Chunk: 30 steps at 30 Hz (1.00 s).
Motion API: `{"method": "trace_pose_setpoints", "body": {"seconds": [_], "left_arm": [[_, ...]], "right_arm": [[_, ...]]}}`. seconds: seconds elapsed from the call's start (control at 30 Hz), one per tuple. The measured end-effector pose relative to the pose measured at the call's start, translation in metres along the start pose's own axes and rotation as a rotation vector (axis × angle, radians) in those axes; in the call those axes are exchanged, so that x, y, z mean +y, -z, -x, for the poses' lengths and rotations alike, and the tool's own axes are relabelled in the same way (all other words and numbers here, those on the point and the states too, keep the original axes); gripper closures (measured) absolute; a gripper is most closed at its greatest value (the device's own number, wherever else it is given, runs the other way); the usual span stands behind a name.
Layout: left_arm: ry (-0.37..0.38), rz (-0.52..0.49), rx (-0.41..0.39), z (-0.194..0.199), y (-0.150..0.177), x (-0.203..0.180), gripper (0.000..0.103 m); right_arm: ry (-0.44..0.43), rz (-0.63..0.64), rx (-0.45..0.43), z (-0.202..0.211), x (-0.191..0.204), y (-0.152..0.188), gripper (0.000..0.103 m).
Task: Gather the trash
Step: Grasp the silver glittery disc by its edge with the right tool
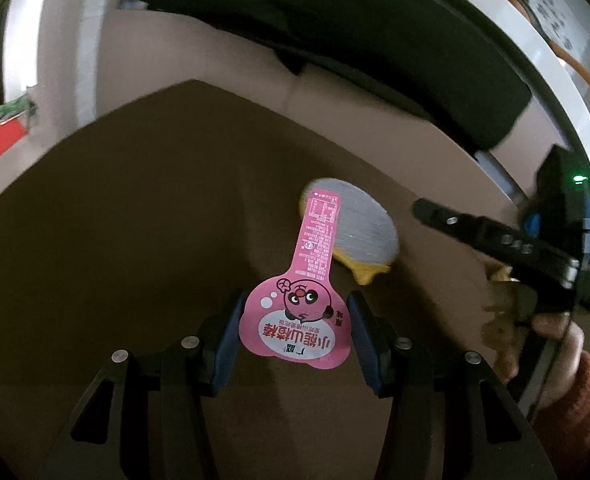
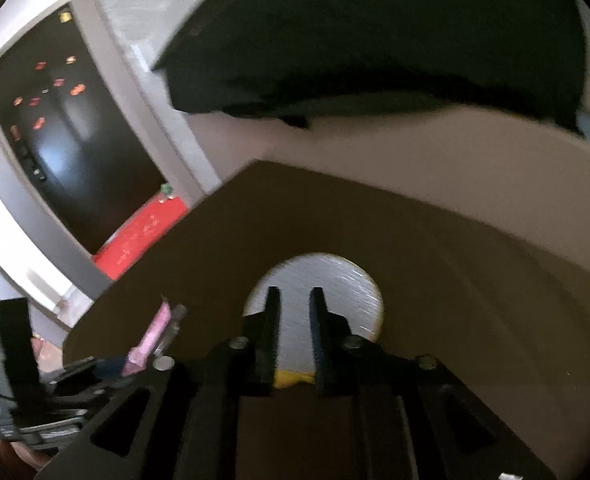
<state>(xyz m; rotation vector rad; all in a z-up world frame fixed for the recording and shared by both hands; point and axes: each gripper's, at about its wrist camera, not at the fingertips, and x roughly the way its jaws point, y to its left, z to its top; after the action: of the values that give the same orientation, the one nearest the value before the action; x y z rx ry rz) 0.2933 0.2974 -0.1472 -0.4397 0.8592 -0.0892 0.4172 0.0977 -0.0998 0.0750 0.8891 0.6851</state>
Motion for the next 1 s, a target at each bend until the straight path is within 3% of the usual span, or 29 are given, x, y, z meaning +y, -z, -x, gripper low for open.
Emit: {"method": "trace_pose_setpoints", "body": {"seconds": [0.17, 0.37, 0.6, 0.73, 0.87, 1.0], "left_arm": [[-0.048, -0.052, 0.024, -0.021, -0.006, -0.017, 0.051], [-0.082, -0.068, 0.064, -0.041, -0.009, -0.020, 0.051], [-0.091, -0.088, 0.077, -0.046, -0.012, -0.020, 0.051], [-0.085, -0.103, 0.075, -0.045, -0.012, -0.018, 0.051], [-0.055, -0.080, 0.075, -0.043, -0.012, -0.012, 0.051], [-0.002, -0.004, 0.061, -0.028, -0.010, 0.002, 0.051]], "right_arm": [[-0.014, -0.120, 0.041, -0.013, -0.042, 0.013, 0.078], [-0.058, -0.189, 0.057, -0.034, -0.061, 0.014, 0.073], [-0.113, -0.198, 0.053, -0.051, -0.058, 0.002, 0.065], [-0.223, -0.214, 0.109, -0.059, -0.051, 0.002, 0.065], [-0.312, -0.216, 0.102, -0.052, -0.035, 0.004, 0.065], [-0.344, -0.168, 0.077, -0.036, -0.012, -0.003, 0.065]]}}
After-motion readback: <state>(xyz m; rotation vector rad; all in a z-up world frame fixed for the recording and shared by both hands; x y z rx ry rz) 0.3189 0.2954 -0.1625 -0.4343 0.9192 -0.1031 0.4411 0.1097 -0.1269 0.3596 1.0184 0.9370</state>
